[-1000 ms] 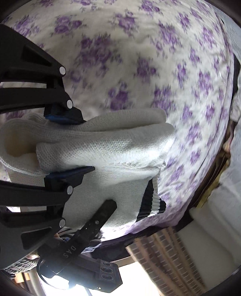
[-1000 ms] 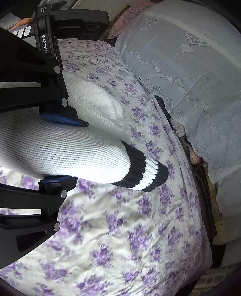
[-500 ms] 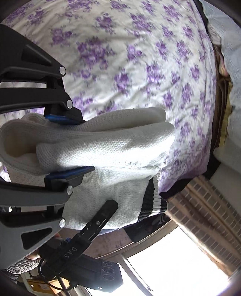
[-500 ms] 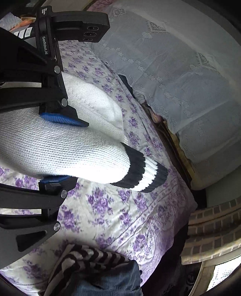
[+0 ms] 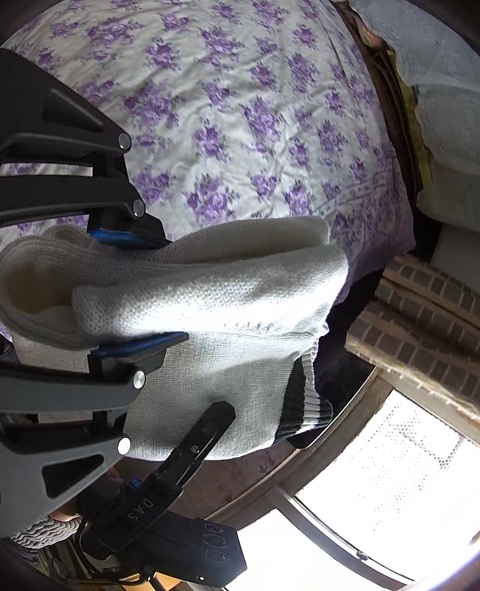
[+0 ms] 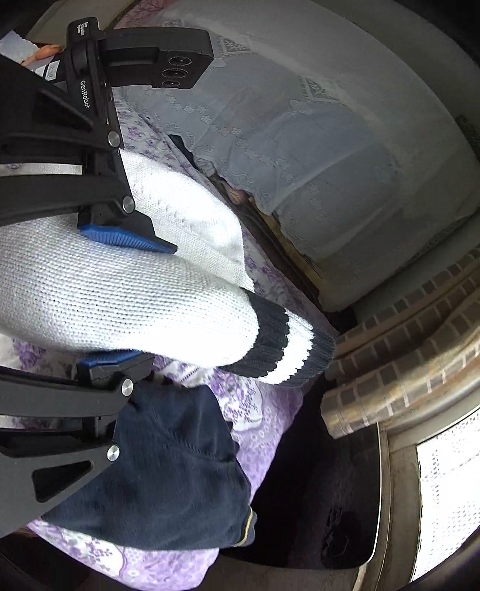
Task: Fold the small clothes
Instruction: 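Carry the bundle with both tools onto the dark striped clothes stack, then open both tools to release the sweater on the stack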
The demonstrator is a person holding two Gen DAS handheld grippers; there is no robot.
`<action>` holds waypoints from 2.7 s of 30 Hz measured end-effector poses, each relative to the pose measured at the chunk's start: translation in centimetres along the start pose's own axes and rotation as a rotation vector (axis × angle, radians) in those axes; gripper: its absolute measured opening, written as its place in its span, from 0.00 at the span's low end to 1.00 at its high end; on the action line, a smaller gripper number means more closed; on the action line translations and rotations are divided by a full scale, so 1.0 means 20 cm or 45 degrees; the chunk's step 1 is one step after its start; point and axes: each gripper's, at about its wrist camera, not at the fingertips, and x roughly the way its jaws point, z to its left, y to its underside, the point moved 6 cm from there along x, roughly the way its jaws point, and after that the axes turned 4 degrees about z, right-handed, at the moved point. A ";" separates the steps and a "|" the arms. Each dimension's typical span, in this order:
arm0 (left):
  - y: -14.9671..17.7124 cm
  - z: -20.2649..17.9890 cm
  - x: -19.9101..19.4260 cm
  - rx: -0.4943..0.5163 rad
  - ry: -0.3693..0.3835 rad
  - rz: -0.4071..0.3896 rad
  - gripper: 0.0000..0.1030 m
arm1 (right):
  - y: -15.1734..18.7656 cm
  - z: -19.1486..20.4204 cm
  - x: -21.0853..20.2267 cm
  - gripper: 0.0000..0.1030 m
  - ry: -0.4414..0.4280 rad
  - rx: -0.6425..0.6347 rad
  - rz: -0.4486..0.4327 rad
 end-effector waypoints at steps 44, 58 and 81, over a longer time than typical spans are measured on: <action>-0.17 -0.39 0.78 0.177 -0.217 0.169 0.96 | 0.00 -0.95 0.06 0.73 0.135 0.327 -0.008; -0.18 -0.39 0.76 0.148 -0.231 0.180 0.96 | -0.02 -0.93 0.05 0.80 0.173 0.331 0.038; -0.12 -0.43 0.54 0.288 -0.540 0.067 0.96 | 0.17 -0.68 -0.21 0.91 0.373 0.030 0.109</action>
